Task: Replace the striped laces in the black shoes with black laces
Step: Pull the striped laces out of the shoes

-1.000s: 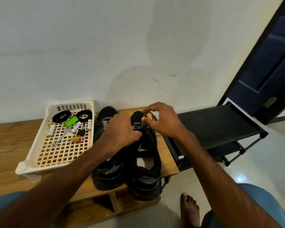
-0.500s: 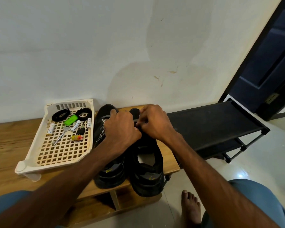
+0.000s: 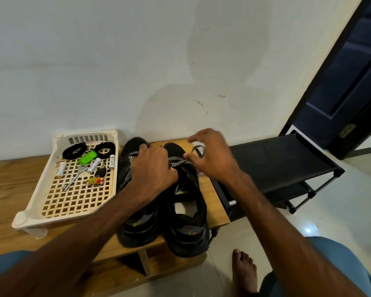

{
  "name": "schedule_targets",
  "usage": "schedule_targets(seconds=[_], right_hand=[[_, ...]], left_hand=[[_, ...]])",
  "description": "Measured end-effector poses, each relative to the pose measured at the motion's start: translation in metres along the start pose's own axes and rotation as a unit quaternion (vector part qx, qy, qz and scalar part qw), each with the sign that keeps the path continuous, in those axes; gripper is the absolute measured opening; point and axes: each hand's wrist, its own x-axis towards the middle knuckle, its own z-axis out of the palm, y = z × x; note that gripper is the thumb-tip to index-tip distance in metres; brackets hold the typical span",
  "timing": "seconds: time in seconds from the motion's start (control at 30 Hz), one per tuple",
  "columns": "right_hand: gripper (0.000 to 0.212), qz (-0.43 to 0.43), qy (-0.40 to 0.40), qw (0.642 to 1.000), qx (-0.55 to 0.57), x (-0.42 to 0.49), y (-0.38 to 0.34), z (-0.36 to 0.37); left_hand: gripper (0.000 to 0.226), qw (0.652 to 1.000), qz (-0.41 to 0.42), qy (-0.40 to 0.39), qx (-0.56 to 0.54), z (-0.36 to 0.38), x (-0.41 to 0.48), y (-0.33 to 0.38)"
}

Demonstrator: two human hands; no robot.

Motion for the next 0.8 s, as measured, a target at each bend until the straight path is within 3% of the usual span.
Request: schedule_targets(seconds=[0.07, 0.13, 0.23, 0.37, 0.47, 0.57, 0.63, 0.7, 0.8], right_hand=[[0.034, -0.002, -0.086, 0.996, -0.005, -0.002, -0.013, 0.013], [0.025, 0.019, -0.117, 0.993, 0.002, -0.003, -0.021, 0.022], [0.015, 0.021, -0.086, 0.995, -0.046, -0.002, -0.03, 0.028], [0.009, 0.009, -0.049, 0.998, -0.026, 0.003, -0.029, 0.023], [0.006, 0.022, 0.091, 0.991, 0.092, 0.006, -0.019, 0.003], [0.006, 0.033, 0.371, 0.906, 0.198, 0.011, 0.001, -0.034], [0.009, 0.069, 0.433, 0.88, 0.18, 0.012, 0.02, -0.053], [0.015, 0.097, 0.329, 0.926, 0.158, 0.007, 0.031, -0.055], [0.009, 0.071, 0.055, 0.99, 0.105, -0.001, 0.023, -0.031]], left_hand=[[0.037, 1.0, 0.011, -0.003, -0.012, -0.001, 0.0, 0.0], [0.03, 0.999, 0.023, -0.013, -0.025, -0.003, 0.0, 0.0], [0.021, 0.998, 0.027, -0.029, -0.053, -0.006, 0.001, -0.001], [0.038, 0.999, 0.0, -0.011, -0.05, -0.006, -0.001, 0.0], [0.035, 0.999, -0.003, -0.008, -0.052, -0.004, -0.002, 0.001], [0.027, 0.999, -0.012, -0.008, -0.041, -0.004, -0.001, -0.001], [0.027, 0.999, -0.014, -0.005, -0.038, -0.003, -0.001, -0.001], [0.028, 0.999, -0.012, 0.001, -0.03, -0.002, -0.001, -0.001], [0.027, 1.0, -0.007, 0.003, 0.004, 0.0, -0.001, 0.001]])
